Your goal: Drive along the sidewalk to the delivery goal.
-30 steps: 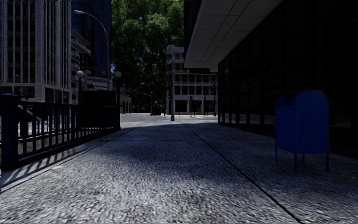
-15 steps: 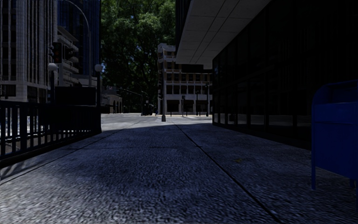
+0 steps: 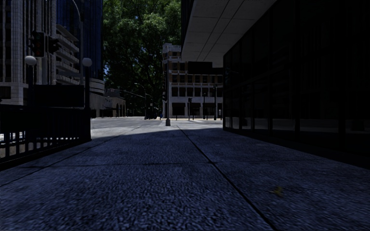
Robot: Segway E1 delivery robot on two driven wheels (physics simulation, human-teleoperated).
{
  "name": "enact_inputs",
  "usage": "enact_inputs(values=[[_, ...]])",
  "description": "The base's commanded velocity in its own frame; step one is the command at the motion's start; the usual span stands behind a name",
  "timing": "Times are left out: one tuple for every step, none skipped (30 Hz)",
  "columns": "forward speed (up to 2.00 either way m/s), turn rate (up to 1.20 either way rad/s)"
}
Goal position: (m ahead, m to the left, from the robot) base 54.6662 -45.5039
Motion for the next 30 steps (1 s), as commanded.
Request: enact_inputs(values=[[1.99, 0.0], [1.99, 0.0], [1.99, 0.0], [1.99, 0.0], [1.99, 0.0], [1.99, 0.0], [1.99, 0.0], [1.99, 0.0], [1.99, 0.0], [1.99, 0.0], [1.99, 0.0], [1.99, 0.0], [1.99, 0.0], [1.99, 0.0], [1.99, 0.0], [1.99, 0.0], [1.99, 0.0], [1.99, 0.0], [1.99, 0.0], [1.99, 0.0], [1.99, 0.0], [1.99, 0.0], [1.99, 0.0], [1.99, 0.0], [1.99, 0.0], [1.99, 0.0], [1.99, 0.0], [1.99, 0.0], [1.99, 0.0], [1.99, 0.0]])
